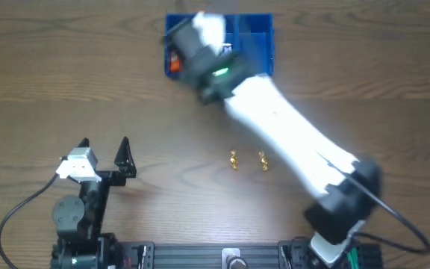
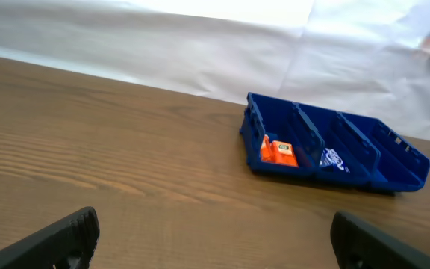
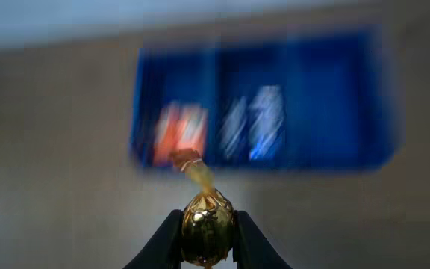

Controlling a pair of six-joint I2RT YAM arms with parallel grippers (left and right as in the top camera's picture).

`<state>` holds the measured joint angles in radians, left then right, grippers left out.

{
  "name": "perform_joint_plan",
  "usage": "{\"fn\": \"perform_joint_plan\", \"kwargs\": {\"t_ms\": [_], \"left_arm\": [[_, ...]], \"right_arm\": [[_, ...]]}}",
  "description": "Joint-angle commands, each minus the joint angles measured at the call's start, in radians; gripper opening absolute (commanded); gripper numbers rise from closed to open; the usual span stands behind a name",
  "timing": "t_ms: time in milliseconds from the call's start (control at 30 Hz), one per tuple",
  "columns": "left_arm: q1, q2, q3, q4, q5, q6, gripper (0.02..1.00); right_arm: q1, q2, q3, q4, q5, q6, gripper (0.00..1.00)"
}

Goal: Sort Candies Into Trays

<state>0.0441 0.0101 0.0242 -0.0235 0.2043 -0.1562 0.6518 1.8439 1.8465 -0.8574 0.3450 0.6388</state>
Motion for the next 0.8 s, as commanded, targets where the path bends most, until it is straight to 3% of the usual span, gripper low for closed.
{"fn": "perform_joint_plan", "kwargs": {"t_ms": [33, 233, 533, 667, 800], "left_arm": [[0.002, -0.006, -0.019, -0.032, 0.018, 0.011, 0.998], [0.002, -0.006, -0.019, -0.032, 0.018, 0.011, 0.998], [0.002, -0.006, -0.019, -0.032, 0.018, 0.011, 0.998], [0.002, -0.006, -0.019, -0.032, 0.018, 0.011, 0.998], [0.002, -0.006, -0.019, -0.032, 0.018, 0.011, 0.998]], "right_arm": [[-0.224, 0.096, -0.014, 0.114, 0.050, -0.155, 0.189], [-0.272, 0.279, -0.014, 0.252, -0.010, -0.176, 0.202], [-0.276, 0.300, -0.014, 0.247, -0.008, -0.176, 0.437], [-0.259, 0.149, -0.083, 0.157, -0.011, -0.174, 0.529], [-0.194, -0.168, -0.425, 0.153, -0.150, -0.137, 0.610]]}}
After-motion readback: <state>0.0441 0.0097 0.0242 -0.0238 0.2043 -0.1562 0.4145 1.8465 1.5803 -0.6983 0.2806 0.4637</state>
